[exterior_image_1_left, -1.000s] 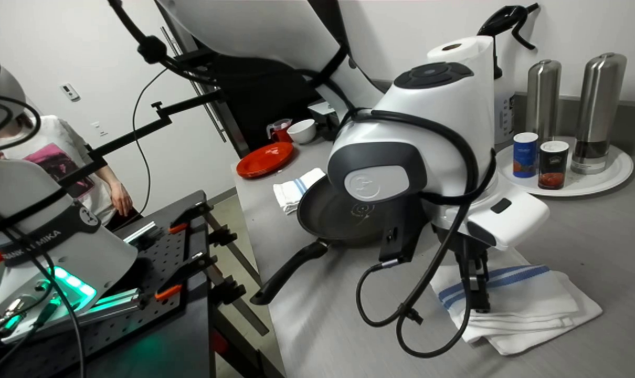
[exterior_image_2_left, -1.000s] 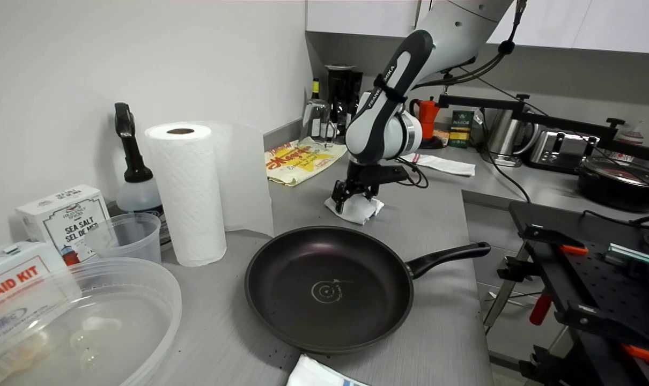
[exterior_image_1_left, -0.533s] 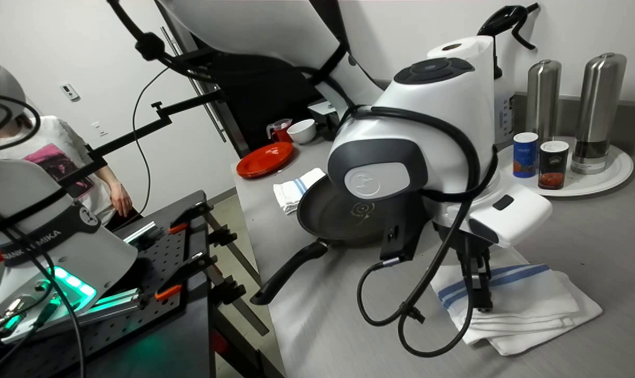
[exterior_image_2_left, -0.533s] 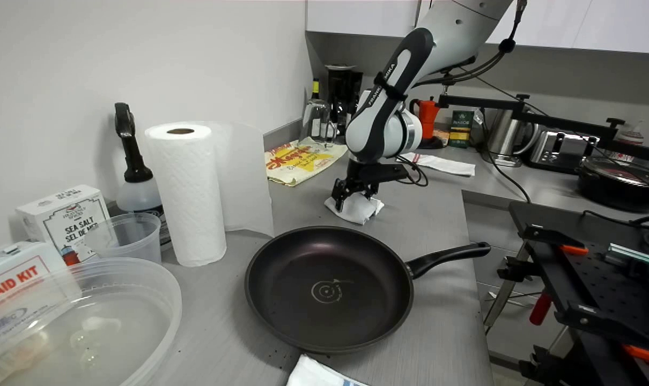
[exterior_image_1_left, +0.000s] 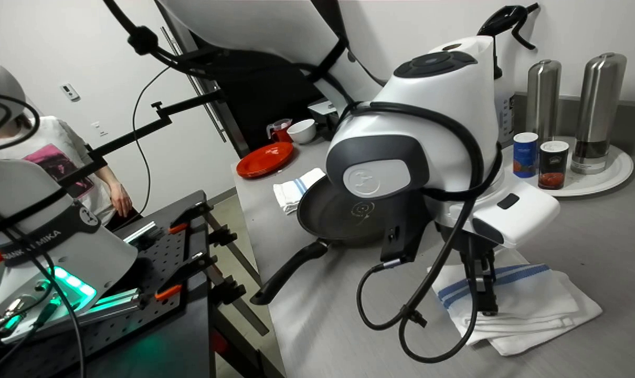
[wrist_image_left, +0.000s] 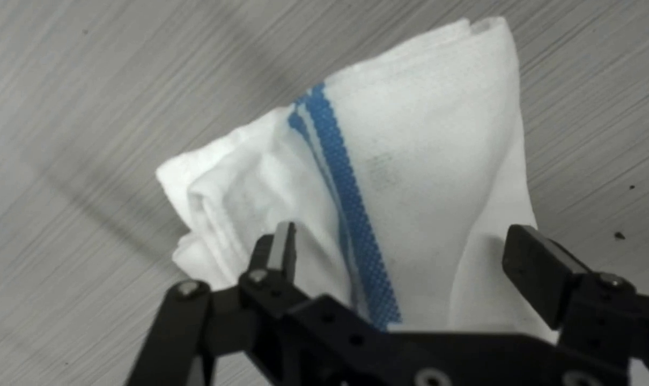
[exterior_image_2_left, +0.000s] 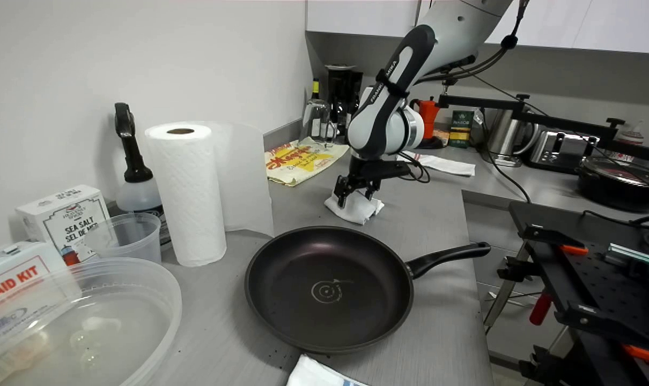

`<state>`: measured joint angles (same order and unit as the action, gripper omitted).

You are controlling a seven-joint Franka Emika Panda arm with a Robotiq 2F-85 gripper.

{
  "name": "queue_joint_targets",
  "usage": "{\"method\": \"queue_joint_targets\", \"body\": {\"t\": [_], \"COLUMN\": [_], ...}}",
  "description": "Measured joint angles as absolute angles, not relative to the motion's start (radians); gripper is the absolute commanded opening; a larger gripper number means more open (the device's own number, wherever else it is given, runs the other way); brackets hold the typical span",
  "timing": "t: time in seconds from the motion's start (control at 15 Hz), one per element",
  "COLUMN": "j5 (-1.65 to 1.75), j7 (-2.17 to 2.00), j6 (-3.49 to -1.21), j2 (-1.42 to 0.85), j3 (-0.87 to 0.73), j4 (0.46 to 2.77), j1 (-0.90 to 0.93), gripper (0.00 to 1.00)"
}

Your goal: Wipe the pan with the dish cloth

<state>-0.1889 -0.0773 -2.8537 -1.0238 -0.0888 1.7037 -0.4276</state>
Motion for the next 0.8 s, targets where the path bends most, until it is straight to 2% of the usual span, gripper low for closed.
{"method": "queue_joint_targets", "body": {"t": [0.6,0.8], "j5": [-0.188,-0.188], "j7": [-0.076,-0.076], "j6": [-2.854,-2.854], "j2": [-1.019,-1.018], "j3": [-0.096,-0.096], "j4": [1.712,1.713], "j1": [-0.426,-0.425], "gripper": [0.01,0.03]}}
